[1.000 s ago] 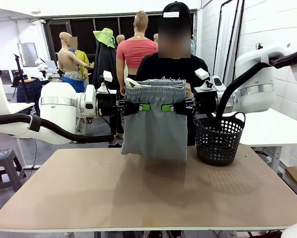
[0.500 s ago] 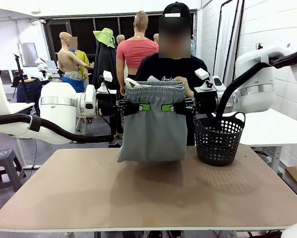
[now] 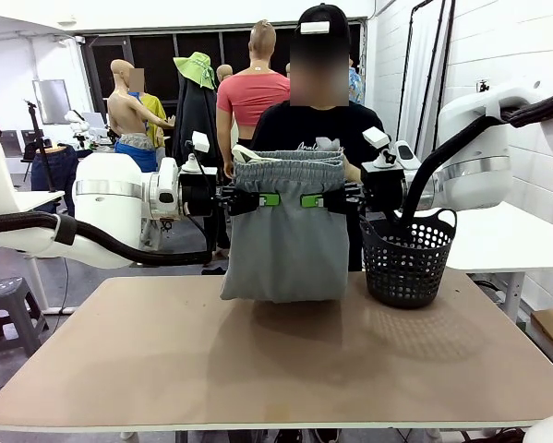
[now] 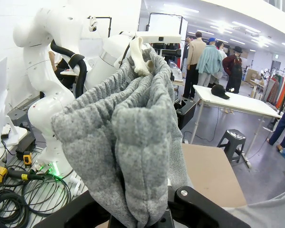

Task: Fold the training pants.
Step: Release the ends of the Training pants and then grab the overlapped ends.

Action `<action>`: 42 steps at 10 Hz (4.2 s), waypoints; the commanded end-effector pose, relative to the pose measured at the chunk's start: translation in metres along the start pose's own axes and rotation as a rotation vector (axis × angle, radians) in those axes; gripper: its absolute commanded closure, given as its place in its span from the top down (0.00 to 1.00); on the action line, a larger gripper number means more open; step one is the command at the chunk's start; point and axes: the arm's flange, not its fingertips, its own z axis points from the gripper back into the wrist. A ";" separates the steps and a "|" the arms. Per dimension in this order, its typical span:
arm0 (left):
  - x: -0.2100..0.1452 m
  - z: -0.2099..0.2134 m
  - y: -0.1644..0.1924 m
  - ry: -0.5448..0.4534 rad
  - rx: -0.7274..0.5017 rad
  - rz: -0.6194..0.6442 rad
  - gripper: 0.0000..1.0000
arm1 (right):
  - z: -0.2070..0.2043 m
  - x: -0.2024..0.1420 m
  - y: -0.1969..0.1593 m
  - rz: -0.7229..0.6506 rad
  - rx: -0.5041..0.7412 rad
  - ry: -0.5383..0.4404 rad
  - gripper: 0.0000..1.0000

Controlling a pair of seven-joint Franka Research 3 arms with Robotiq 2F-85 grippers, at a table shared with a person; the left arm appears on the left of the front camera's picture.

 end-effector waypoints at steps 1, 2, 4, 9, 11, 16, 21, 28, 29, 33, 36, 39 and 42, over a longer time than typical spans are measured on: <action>0.003 0.000 -0.001 -0.008 0.006 -0.003 0.00 | 0.000 -0.002 0.002 0.004 -0.002 -0.028 0.00; 0.003 0.000 -0.001 -0.008 0.006 -0.003 0.00 | 0.000 -0.002 0.002 0.004 -0.002 -0.028 0.00; 0.003 0.000 -0.001 -0.008 0.006 -0.003 0.00 | 0.000 -0.002 0.002 0.004 -0.002 -0.028 0.00; 0.003 0.000 -0.001 -0.008 0.006 -0.003 0.00 | 0.000 -0.002 0.002 0.004 -0.002 -0.028 0.00; 0.003 0.000 -0.001 -0.008 0.006 -0.003 0.00 | 0.000 -0.002 0.002 0.004 -0.002 -0.028 0.00; 0.003 0.000 -0.001 -0.008 0.006 -0.003 0.00 | 0.000 -0.002 0.002 0.004 -0.002 -0.028 0.00; 0.003 0.000 -0.001 -0.008 0.006 -0.003 0.00 | 0.000 -0.002 0.002 0.004 -0.002 -0.028 0.00; 0.003 0.000 -0.001 -0.008 0.006 -0.003 0.00 | 0.000 -0.002 0.002 0.004 -0.002 -0.028 0.00; 0.003 0.000 -0.001 -0.008 0.006 -0.003 0.00 | 0.000 -0.002 0.002 0.004 -0.002 -0.028 0.00; 0.003 0.000 -0.001 -0.008 0.006 -0.003 0.00 | 0.000 -0.002 0.002 0.004 -0.002 -0.028 0.00; 0.003 0.000 -0.001 -0.008 0.006 -0.003 0.00 | 0.000 -0.002 0.002 0.004 -0.002 -0.028 0.00; 0.003 0.000 -0.001 -0.008 0.006 -0.003 0.00 | 0.000 -0.002 0.002 0.004 -0.002 -0.028 0.00; 0.003 0.000 -0.001 -0.008 0.006 -0.003 0.00 | 0.000 -0.002 0.002 0.004 -0.002 -0.028 0.00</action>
